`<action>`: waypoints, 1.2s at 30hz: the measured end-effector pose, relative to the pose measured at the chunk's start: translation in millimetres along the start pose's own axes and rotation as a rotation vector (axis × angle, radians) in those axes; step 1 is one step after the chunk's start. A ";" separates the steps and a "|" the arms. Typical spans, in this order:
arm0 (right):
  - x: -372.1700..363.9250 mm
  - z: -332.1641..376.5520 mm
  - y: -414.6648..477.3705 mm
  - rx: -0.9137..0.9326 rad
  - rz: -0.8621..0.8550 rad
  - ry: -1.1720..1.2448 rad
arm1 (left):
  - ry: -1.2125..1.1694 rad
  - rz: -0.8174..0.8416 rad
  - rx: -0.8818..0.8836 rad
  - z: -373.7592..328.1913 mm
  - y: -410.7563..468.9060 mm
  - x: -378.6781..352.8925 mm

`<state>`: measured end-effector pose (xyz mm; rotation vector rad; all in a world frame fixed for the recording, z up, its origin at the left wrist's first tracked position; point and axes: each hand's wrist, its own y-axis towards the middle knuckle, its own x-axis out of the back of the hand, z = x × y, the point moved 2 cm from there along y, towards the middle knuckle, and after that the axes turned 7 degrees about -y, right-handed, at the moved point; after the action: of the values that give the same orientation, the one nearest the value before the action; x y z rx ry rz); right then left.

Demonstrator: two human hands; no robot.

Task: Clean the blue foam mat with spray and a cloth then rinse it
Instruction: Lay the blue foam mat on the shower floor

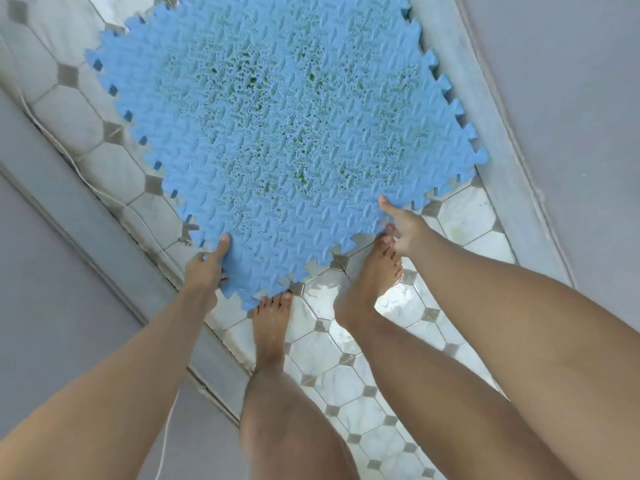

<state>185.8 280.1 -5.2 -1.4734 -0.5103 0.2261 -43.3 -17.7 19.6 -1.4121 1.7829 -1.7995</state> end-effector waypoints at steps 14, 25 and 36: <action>44.6 -90.7 -302.2 -0.029 0.103 0.586 | 0.462 -0.096 -0.429 -164.3 -263.5 150.3; 146.6 -270.0 -451.9 -0.180 -0.095 1.284 | 1.278 0.194 -0.623 -182.0 -440.2 19.1; 205.0 -536.0 -494.6 -0.377 -0.288 1.946 | 1.948 0.407 -0.860 72.6 -612.7 -145.9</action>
<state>531.4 -154.0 510.6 -1.2823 0.8733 -1.4893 354.7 182.5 470.7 1.5493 3.2581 -2.1078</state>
